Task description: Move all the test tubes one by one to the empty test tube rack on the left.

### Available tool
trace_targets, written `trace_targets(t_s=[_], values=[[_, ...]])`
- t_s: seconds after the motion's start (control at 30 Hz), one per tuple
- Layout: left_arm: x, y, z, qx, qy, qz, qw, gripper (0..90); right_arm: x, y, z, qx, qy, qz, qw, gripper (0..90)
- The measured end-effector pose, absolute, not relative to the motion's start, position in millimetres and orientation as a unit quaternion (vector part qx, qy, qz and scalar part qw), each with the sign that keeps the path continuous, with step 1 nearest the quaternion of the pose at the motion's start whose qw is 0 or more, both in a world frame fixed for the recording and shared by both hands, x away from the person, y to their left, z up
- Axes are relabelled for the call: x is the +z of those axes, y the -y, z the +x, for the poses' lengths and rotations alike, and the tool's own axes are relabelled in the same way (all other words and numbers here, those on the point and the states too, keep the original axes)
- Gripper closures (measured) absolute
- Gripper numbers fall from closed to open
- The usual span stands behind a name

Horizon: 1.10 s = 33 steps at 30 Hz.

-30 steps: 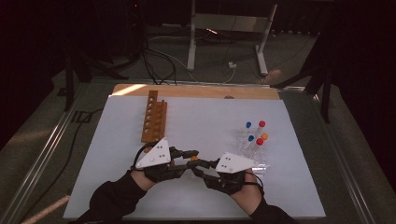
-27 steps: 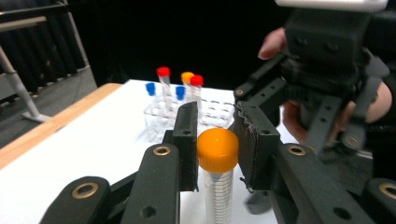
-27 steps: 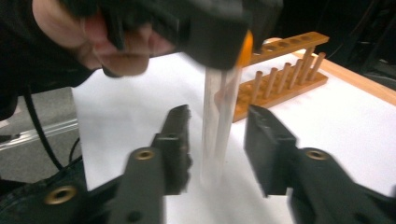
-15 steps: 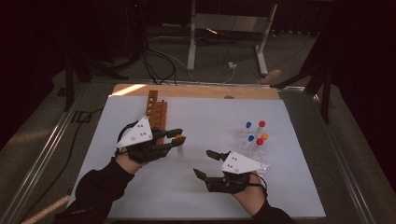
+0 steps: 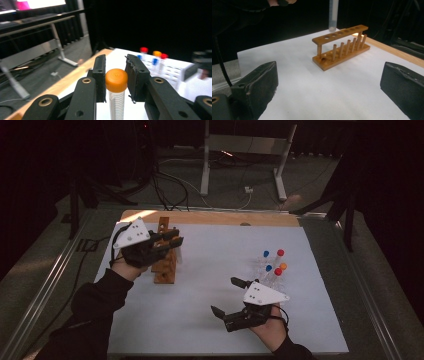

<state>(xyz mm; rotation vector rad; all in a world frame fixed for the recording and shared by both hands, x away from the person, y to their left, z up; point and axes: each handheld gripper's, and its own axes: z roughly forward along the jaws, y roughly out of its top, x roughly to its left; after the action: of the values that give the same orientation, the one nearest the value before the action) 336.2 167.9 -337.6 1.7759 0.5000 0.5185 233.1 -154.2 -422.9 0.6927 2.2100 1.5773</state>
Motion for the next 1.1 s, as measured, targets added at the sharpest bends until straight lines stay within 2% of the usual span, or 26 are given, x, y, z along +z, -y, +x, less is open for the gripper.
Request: trace_targets(t_s=[0.3,0.8,1.1], values=[[-333.4,-187.1,378.1,0.253,-0.258,0.744,0.562,72.2,-423.1,156.5,234.9,0.556,-0.775,0.25,0.166,0.0],[-353.8,-206.6,447.6,0.29,-0.325,0.722,0.537,72.2,-423.4,158.7,234.6,0.554,-0.777,0.242,0.173,0.0],[-361.4,-210.6,473.7,0.301,-0.35,0.71,0.532,72.2,-424.0,160.3,234.7,0.556,-0.778,0.238,0.17,0.0]])
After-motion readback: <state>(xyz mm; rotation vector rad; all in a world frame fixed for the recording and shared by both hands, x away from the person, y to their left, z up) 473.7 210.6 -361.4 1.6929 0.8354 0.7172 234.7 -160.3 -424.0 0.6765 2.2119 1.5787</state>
